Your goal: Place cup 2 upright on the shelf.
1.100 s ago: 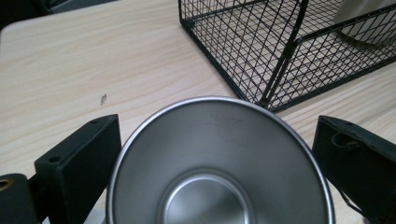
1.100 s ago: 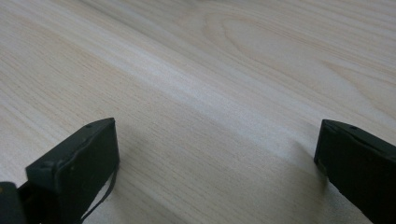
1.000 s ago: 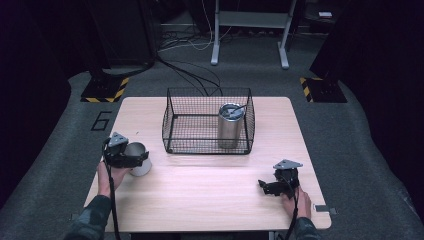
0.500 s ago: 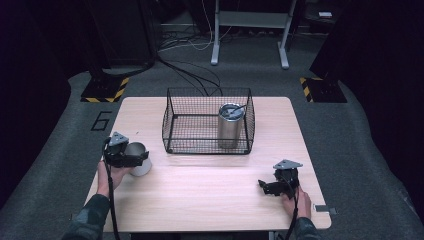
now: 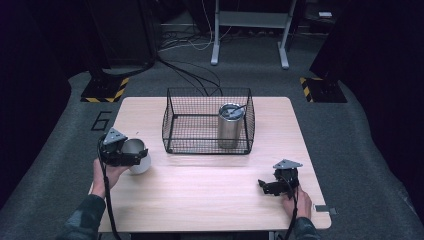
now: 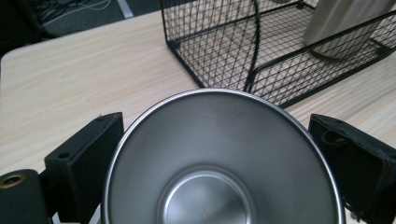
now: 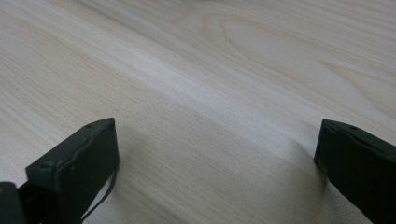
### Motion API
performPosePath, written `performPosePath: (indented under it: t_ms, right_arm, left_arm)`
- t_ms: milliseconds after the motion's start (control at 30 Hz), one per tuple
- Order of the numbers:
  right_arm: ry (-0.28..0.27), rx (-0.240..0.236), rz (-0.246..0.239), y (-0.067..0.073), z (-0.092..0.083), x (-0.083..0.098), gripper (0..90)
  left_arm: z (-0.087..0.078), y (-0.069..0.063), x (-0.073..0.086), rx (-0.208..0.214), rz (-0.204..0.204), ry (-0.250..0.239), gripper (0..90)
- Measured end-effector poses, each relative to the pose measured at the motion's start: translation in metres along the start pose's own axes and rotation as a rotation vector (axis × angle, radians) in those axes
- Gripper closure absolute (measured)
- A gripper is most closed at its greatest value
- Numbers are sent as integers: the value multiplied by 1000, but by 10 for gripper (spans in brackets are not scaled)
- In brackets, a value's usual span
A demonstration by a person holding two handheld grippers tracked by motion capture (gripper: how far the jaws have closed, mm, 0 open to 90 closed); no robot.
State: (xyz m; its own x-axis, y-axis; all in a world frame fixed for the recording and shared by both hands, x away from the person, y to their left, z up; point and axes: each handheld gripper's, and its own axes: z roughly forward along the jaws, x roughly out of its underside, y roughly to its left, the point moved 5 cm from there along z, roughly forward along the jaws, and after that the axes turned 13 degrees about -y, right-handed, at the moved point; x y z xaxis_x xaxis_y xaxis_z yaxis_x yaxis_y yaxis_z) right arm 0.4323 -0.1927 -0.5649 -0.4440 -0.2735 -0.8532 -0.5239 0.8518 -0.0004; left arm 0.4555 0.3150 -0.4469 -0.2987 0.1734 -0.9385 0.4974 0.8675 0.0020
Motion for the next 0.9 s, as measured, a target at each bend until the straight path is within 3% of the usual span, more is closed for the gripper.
performPosePath:
  t_ms: [333,900]
  right_arm:
    - [1,0,0,0,0,0,0]
    - [0,0,1,0,0,0,0]
  left_arm:
    - [-8,-15,-13,34,29,-9,64]
    - [-12,-51,-33,106,88,-24,64]
